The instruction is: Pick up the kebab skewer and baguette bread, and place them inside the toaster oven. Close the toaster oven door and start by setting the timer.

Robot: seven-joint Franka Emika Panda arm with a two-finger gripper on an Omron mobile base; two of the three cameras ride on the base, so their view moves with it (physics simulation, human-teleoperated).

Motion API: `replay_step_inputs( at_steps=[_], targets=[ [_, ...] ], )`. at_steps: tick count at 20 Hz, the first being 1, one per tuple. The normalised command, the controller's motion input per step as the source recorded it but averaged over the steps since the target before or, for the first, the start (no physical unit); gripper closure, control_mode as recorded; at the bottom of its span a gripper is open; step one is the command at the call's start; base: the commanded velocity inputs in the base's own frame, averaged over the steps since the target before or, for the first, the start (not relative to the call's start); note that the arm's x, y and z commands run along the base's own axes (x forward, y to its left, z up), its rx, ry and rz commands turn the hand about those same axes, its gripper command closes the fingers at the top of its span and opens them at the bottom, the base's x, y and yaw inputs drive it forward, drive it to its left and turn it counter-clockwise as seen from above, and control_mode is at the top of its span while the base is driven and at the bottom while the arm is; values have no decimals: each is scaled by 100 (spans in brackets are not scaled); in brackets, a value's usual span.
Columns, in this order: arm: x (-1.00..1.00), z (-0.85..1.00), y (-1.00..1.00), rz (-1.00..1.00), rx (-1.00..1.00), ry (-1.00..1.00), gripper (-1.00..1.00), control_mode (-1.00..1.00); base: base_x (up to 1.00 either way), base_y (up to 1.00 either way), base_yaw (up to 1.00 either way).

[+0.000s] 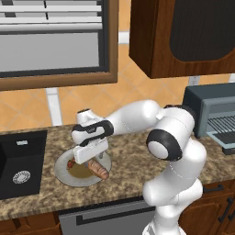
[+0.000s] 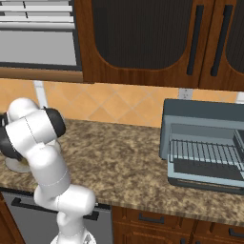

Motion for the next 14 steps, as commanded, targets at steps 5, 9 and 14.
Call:
replay_step_inputs(
  at_steps=[5,9,14],
  targets=[
    [-48,-27,0,0,0,0,-100,-100,0,0,0],
    [-14,-26,-2,0,1,0,-100,-100,0,0,0],
    [0,-9,-8,0,1,0,-100,-100,0,0,0]
  ],
)
